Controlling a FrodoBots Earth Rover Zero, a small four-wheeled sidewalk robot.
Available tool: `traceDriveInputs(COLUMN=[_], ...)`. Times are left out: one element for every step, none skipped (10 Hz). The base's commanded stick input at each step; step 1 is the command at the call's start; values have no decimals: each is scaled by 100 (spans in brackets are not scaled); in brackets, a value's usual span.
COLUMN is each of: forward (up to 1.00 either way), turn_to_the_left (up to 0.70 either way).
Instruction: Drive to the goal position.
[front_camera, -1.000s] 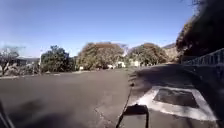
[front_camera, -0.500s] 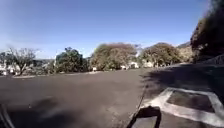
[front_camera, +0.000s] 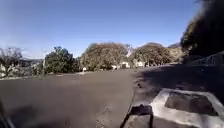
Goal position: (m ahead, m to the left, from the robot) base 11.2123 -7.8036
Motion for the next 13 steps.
traceDriveInputs(forward=[100,100,100,100,100,100,100,100,100,100,100,100,100], turn_to_the_left=[-27,-27,-27,-27,-27,-27,-27,-27,-27,-27,-27,-27,-27])
